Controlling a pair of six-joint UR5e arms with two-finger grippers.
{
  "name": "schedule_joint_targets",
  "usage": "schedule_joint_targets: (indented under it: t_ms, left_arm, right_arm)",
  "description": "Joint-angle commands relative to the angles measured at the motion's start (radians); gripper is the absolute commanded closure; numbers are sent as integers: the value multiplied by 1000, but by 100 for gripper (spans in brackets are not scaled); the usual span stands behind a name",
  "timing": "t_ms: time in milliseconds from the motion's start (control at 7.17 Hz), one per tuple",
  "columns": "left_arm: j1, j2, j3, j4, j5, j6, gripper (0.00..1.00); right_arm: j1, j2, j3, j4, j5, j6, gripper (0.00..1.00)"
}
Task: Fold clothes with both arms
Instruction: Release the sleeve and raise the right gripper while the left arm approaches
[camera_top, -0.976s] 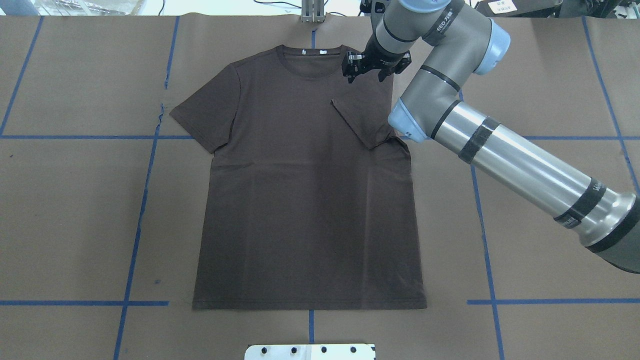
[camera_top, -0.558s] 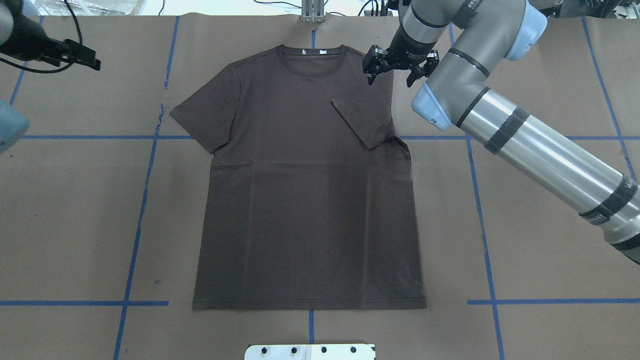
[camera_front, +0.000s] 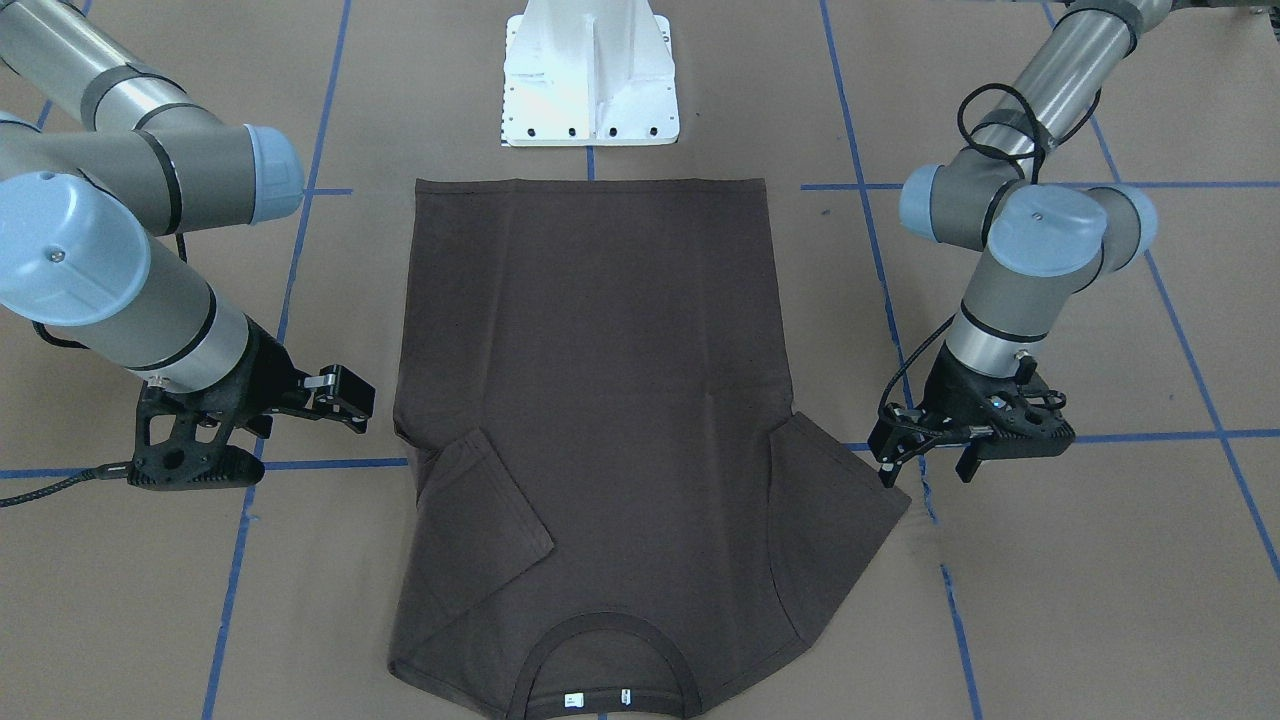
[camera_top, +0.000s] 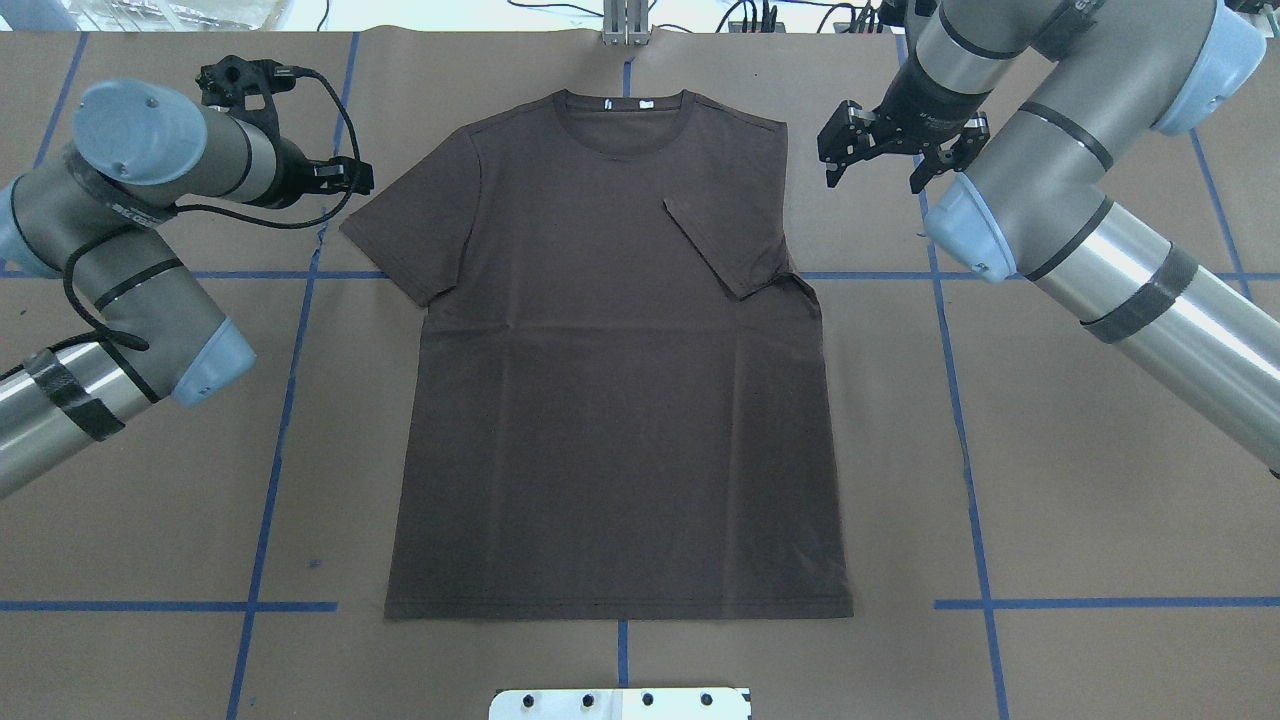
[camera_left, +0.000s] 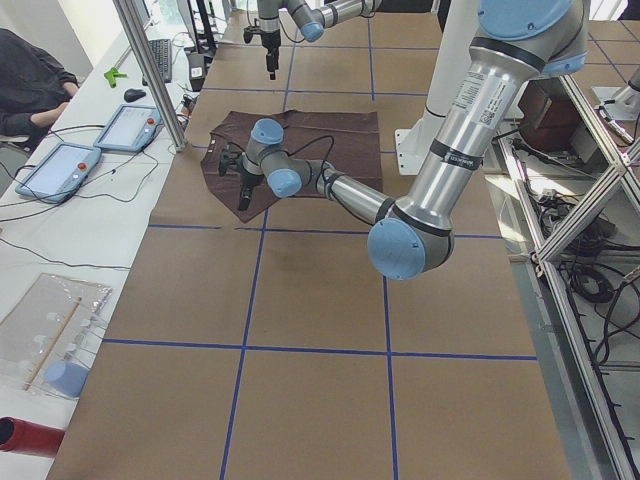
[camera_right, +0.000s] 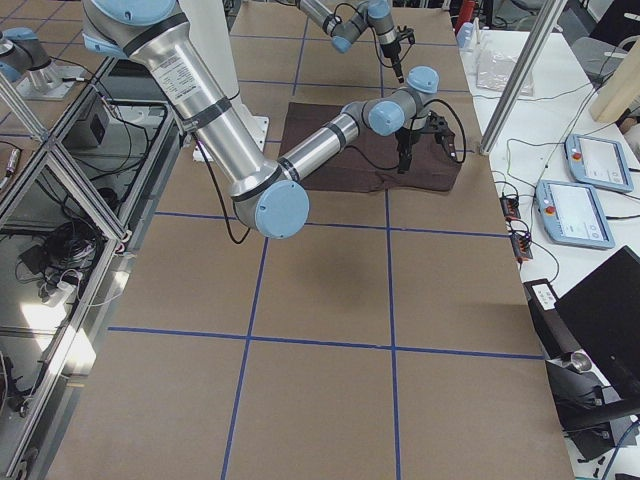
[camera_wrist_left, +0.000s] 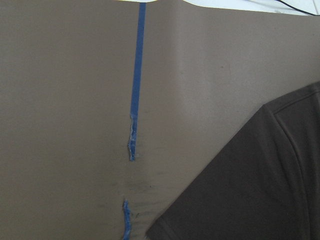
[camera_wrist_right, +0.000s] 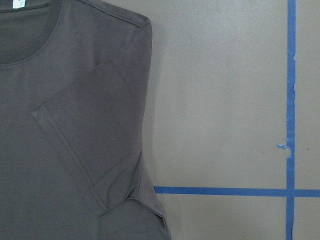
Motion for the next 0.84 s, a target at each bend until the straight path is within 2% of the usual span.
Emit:
schedule_joint_targets:
  t_ms: [0, 558, 697]
  left_arm:
    - [21, -25, 103, -94, 31, -18, 4]
    - [68, -21, 106, -91, 66, -21, 4]
    - [68, -19, 106, -91, 68, -21, 7]
  right_arm:
    - [-1, 1, 5, -1, -4, -2, 0]
    - [-12, -2, 3, 2, -10, 10, 0]
    - [-12, 0, 3, 2, -10, 10, 0]
